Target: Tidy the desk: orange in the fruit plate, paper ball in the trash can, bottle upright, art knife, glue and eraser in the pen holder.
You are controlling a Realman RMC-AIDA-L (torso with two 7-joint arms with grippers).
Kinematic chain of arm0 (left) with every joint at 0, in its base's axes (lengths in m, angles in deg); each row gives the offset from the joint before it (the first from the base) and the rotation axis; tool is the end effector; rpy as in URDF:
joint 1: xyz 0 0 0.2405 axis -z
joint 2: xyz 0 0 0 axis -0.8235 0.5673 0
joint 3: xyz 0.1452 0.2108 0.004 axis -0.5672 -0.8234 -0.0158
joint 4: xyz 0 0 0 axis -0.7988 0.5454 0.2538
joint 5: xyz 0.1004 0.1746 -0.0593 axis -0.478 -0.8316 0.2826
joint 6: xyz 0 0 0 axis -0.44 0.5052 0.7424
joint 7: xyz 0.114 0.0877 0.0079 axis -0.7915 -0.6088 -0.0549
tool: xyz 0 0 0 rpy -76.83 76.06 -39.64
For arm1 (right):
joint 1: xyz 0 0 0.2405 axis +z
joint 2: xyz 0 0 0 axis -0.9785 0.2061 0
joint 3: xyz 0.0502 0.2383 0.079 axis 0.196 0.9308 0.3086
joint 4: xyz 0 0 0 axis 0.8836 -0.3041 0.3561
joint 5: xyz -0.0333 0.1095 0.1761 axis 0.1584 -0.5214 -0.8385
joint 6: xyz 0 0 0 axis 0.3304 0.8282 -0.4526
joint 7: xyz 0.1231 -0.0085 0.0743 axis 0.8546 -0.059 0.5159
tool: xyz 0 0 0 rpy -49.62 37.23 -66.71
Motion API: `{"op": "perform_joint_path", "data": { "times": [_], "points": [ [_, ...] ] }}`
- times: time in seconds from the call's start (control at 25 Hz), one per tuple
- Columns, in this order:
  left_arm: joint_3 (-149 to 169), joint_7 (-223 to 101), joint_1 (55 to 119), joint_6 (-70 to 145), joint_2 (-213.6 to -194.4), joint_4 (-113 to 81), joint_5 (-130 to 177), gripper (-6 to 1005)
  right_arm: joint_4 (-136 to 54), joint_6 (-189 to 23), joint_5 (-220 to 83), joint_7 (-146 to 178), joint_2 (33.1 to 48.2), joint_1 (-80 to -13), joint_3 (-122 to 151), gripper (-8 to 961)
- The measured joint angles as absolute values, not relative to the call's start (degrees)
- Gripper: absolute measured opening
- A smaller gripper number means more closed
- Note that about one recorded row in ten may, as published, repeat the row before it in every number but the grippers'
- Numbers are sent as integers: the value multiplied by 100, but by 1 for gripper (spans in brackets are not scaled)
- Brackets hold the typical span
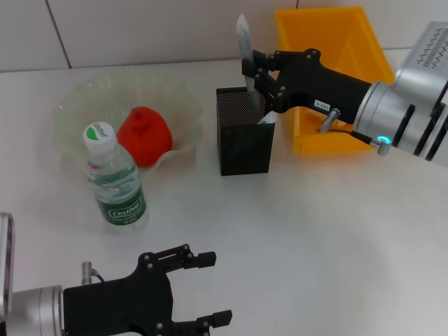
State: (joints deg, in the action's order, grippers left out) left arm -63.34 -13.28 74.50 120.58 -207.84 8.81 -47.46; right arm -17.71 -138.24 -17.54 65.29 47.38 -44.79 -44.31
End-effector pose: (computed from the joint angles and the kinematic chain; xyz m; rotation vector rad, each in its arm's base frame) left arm -0.2613 0.2348 -0.0705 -2.8903 -0.1699 -0.9604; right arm 0.2187 0.3880 -0.0271 -2.3097 0.3307 0.8688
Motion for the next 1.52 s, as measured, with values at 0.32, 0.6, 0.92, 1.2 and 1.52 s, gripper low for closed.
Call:
{"op": "perform_joint_path", "data": {
  "times": [0.32,0.6,0.92,1.2,1.52],
  "points": [
    [-6334,-1328,7453,12054,-20788,879,-4733,787,-2147,-13661,-1815,6109,4748,-4272,-4436,214],
    [-6335,-1328,7424,12052,-20792,879,-4733,787,-2124,-13719,-1819,6118,4751,-4344,-4416,226],
    [-6343,-1328,7408,12079,-20792,879,-4736,787,-1344,-14956,-2220,6624,4711,-5186,-4051,542],
    [-6318,-1329,7412,12096,-20792,879,-4725,787,-402,-16912,-1508,8104,4382,-6097,-3390,793],
    [-6299,-1328,7460,12074,-20792,879,-4723,787,-460,-18064,1696,7763,4424,-6181,-2806,827]
  ]
}}
